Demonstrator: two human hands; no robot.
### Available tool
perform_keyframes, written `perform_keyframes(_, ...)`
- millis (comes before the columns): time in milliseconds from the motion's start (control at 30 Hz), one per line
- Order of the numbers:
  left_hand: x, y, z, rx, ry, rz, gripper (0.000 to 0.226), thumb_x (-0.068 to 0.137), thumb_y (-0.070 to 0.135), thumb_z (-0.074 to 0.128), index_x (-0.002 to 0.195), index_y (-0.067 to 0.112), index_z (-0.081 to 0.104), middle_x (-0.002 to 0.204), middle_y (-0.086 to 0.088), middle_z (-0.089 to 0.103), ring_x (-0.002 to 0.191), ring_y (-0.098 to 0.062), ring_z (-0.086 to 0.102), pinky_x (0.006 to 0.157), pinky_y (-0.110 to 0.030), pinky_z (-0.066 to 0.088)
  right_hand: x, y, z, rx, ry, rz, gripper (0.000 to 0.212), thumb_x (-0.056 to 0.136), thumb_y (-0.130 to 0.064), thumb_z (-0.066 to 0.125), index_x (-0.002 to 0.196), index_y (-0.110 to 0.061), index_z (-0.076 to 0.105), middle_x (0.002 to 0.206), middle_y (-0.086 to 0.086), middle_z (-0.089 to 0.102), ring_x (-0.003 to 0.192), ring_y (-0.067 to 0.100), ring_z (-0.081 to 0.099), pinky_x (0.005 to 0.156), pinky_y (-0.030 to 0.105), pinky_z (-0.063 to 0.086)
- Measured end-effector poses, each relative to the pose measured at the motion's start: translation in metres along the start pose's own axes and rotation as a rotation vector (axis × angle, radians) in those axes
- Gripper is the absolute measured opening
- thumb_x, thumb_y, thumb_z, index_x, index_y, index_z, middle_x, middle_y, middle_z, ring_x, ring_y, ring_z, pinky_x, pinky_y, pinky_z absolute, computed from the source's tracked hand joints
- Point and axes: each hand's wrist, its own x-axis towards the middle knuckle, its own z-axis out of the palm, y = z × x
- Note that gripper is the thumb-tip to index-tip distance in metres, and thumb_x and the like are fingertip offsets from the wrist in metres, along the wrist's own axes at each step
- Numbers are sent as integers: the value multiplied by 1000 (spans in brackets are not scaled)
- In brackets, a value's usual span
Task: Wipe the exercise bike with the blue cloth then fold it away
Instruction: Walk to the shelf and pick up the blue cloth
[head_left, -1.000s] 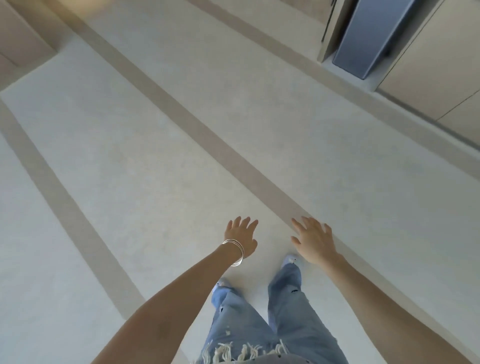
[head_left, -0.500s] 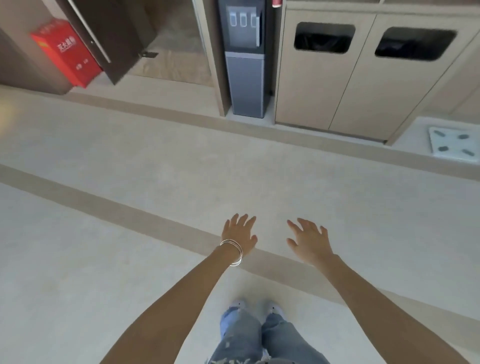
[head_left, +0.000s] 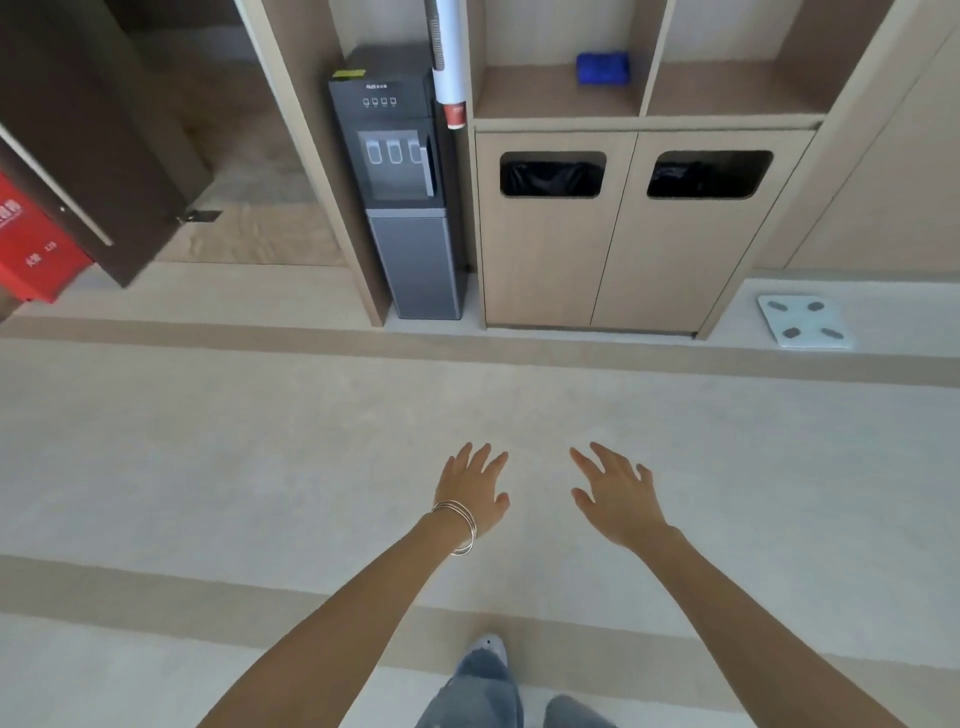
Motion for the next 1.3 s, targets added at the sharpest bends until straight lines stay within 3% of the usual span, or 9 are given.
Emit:
perform_keyframes(133, 48, -2, -30, 44, 2, 64, 60, 95, 35, 37, 149, 25, 12, 159, 0, 8, 146, -25, 1, 120, -42, 7, 33, 7, -25, -5, 66, 54, 55, 97, -40, 37, 148, -29, 18, 157, 0, 17, 143, 18, 19, 115, 48, 18)
perform_keyframes(400, 146, 27, -59, 88, -12, 152, 62, 94, 37, 38, 149, 26, 9, 159, -3, 6, 146, -28, 1, 120, -43, 6, 102, 52, -50, 14, 13, 122, 55, 98, -41, 35, 148, -30, 17, 158, -2, 14, 143, 18, 18, 115, 48, 17)
perform_keyframes(700, 276, 107, -98, 102, -24, 165, 63, 95, 38, 38, 149, 26, 7, 159, -4, 4, 146, -30, -1, 120, -45, 6, 207, 155, -98, -16, -2, 113, 52, 97, -42, 35, 146, -28, 23, 158, -2, 13, 145, 21, 12, 115, 50, 16)
perform_keyframes(900, 345, 152, -127, 59, 51, 162, 61, 95, 37, 39, 148, 24, 11, 158, -3, 12, 146, -28, 1, 120, -43, 7, 270, 214, -139, -79, -25, 58, 51, 98, -42, 33, 146, -26, 24, 158, -2, 12, 146, 24, 7, 116, 51, 13)
perform_keyframes(1300, 445, 134, -157, 113, 2, 122, 62, 96, 39, 39, 148, 24, 10, 159, -5, 8, 146, -30, 1, 120, -44, 7, 368, 236, -159, -67, -58, 24, 49, 98, -42, 33, 145, -28, 27, 158, -1, 12, 146, 23, 8, 116, 51, 14)
